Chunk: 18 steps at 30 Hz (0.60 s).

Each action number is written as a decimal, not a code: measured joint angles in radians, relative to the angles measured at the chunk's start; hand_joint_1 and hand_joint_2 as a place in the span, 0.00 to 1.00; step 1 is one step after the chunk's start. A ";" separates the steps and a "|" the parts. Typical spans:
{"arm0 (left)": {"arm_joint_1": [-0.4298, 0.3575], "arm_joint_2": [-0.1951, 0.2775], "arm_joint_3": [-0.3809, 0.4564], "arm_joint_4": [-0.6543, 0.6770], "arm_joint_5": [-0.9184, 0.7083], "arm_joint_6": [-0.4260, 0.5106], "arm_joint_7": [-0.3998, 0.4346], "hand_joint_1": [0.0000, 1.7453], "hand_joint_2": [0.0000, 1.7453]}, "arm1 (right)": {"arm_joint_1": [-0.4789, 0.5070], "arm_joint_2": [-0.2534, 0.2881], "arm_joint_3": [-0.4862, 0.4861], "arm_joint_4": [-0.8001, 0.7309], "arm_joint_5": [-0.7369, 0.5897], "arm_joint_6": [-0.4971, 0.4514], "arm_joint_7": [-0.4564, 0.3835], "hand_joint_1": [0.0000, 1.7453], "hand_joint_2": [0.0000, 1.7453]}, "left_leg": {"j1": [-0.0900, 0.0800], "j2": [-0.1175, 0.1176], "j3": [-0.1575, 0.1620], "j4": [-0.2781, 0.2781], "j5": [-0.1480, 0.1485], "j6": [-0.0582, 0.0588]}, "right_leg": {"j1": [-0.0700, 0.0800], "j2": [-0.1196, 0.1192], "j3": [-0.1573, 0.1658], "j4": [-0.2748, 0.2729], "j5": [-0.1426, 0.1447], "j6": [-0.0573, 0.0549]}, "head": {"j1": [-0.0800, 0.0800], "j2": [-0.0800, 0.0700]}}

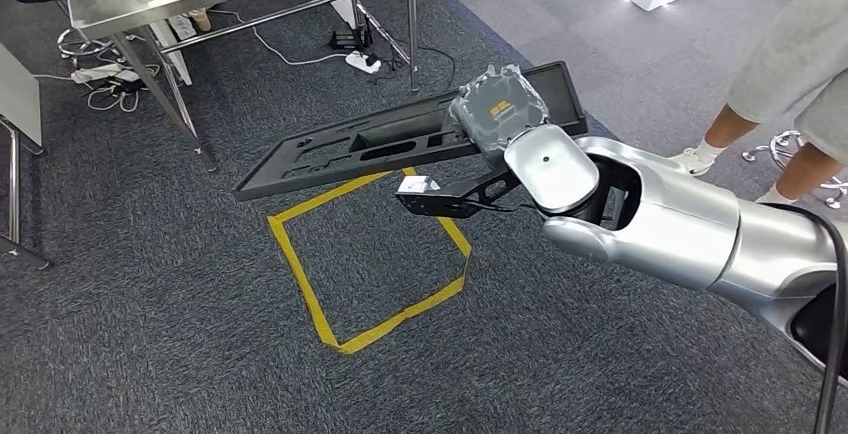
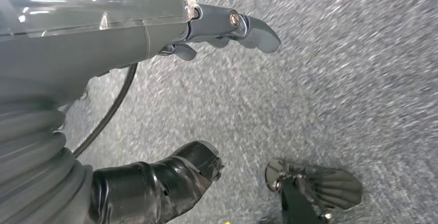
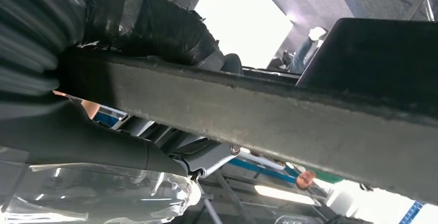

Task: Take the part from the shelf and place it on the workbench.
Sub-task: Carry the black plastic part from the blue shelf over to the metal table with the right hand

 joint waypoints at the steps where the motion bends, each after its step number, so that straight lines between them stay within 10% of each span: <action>1: 0.001 0.000 0.000 0.000 0.002 0.001 0.004 0.00 1.00 | -0.001 0.000 0.000 0.000 0.000 -0.003 0.000 1.00 1.00 | 0.000 -0.005 -0.008 0.013 -0.006 -0.006 | -0.002 0.005 0.018 -0.042 0.014 -0.001 | 0.000 0.000; 6: 0.005 0.000 0.002 0.000 0.007 0.008 0.015 0.00 1.00 | 0.002 0.000 0.001 -0.001 0.003 -0.011 0.000 1.00 1.00 | 0.002 -0.003 -0.029 0.043 -0.022 -0.028 | -0.001 0.007 0.030 -0.071 0.016 -0.025 | 0.000 0.000; 10: 0.003 -0.001 0.003 0.000 0.004 0.008 0.006 0.00 1.00 | 0.002 0.000 0.001 -0.001 0.008 -0.009 0.000 1.00 1.00 | 0.015 0.036 -0.123 0.244 -0.119 -0.051 | -0.002 -0.002 0.035 -0.077 0.018 -0.037 | -0.007 0.000; 12: 0.003 -0.001 0.003 0.000 0.003 0.008 0.004 0.00 1.00 | 0.005 0.000 0.000 -0.001 0.009 -0.008 0.000 1.00 1.00 | 0.021 0.040 -0.149 0.291 -0.121 -0.055 | -0.002 -0.007 0.035 -0.077 0.018 -0.037 | -0.008 0.000; 16: 0.002 0.000 0.003 0.000 0.000 0.009 0.003 0.00 1.00 | 0.007 0.000 -0.001 -0.001 0.011 -0.008 0.000 1.00 1.00 | 0.021 0.048 -0.035 0.067 -0.019 -0.048 | -0.002 -0.012 0.041 -0.080 0.015 -0.029 | -0.007 0.000; 18: 0.000 0.000 0.003 0.000 0.000 0.009 0.003 0.00 1.00 | 0.008 -0.001 -0.002 -0.001 0.013 -0.008 0.000 1.00 1.00 | 0.013 0.050 -0.009 0.018 -0.016 -0.041 | -0.003 -0.014 0.045 -0.088 0.017 -0.018 | -0.007 0.000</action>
